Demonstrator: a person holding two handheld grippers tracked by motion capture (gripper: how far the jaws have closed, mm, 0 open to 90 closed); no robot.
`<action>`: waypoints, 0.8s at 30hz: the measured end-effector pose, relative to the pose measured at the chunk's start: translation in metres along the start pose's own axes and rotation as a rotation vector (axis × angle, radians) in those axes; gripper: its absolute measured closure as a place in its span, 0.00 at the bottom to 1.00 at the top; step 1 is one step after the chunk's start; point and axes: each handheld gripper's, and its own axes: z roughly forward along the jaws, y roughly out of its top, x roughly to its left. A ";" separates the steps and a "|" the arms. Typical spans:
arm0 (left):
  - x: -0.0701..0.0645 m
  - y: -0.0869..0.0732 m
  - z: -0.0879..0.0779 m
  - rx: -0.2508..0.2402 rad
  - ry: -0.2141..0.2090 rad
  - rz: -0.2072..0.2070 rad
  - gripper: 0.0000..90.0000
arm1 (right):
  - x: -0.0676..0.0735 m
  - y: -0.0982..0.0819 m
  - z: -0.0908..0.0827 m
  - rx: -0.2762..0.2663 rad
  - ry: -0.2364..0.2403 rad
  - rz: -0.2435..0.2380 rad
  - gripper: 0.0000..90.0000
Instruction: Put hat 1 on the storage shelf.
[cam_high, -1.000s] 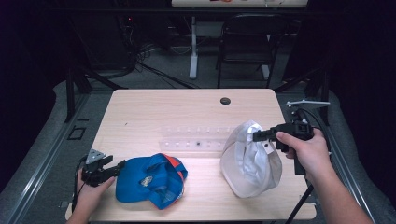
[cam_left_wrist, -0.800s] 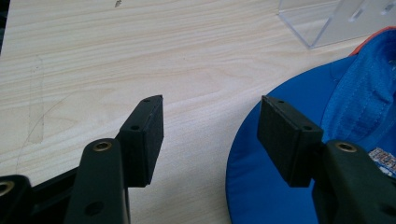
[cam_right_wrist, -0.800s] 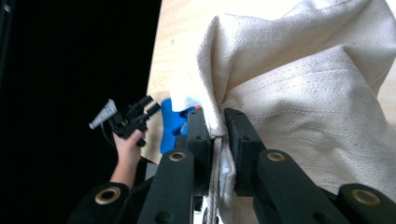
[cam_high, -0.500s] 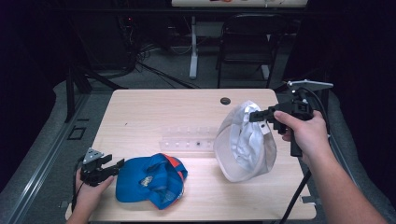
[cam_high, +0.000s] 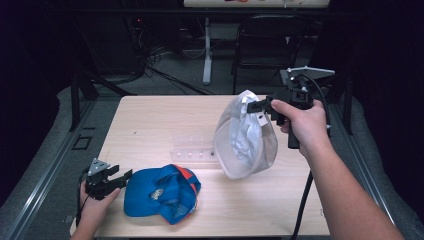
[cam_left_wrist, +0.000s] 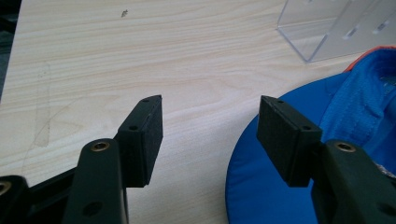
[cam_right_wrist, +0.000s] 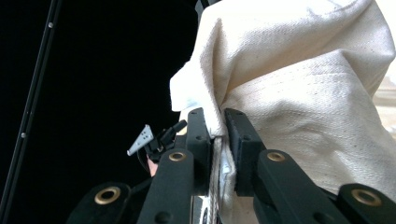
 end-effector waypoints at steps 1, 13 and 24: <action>-0.001 0.000 0.000 0.002 0.005 0.008 0.46 | 0.002 0.001 0.002 -0.003 0.001 0.003 0.90; -0.003 0.001 -0.003 -0.031 -0.023 0.027 0.47 | 0.018 0.022 0.033 -0.030 0.005 0.022 0.90; -0.036 0.020 -0.014 -0.108 -0.019 0.105 0.49 | 0.029 0.034 0.061 -0.057 0.004 0.039 0.90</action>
